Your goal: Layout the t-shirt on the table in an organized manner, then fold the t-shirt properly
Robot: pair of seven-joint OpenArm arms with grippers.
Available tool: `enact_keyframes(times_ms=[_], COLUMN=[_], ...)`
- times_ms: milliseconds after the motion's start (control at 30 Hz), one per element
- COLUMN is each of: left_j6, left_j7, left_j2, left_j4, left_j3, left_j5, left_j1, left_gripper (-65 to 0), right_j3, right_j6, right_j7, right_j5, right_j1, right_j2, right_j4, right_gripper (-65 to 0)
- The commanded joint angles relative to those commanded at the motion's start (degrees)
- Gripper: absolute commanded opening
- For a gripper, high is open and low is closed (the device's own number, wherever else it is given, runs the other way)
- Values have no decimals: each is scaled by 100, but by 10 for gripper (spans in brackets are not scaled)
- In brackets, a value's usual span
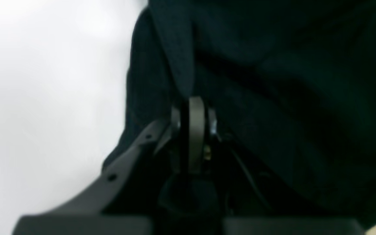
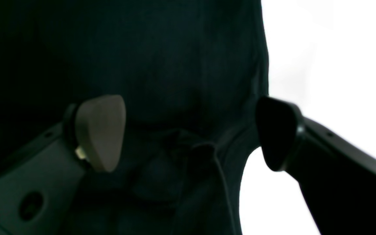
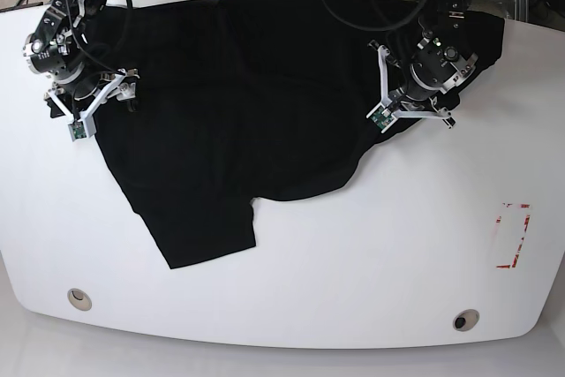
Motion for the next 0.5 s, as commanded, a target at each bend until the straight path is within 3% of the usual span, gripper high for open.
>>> enact_keyframes(times_ms=[167,333,500], left_j6=[0,0,0], left_j7=[9,18,18], left_j2=[18,70,343], left_j4=[0,44,88], left_j3=[9,-9,-281], left_j5=[-9,-18,-18], left_j1=[0,-35,-44], left_gripper=[-626,-525,-426], right_j3=[0,-9,-9], right_j6=[0,0,0], right_j7=[0,0,0], right_j5=[9,9,-9], right_j1=[0,0,9], right_j2=[0,0,0], right_j4=[-26,-26,-35], right_gripper=[-36,-36,-36])
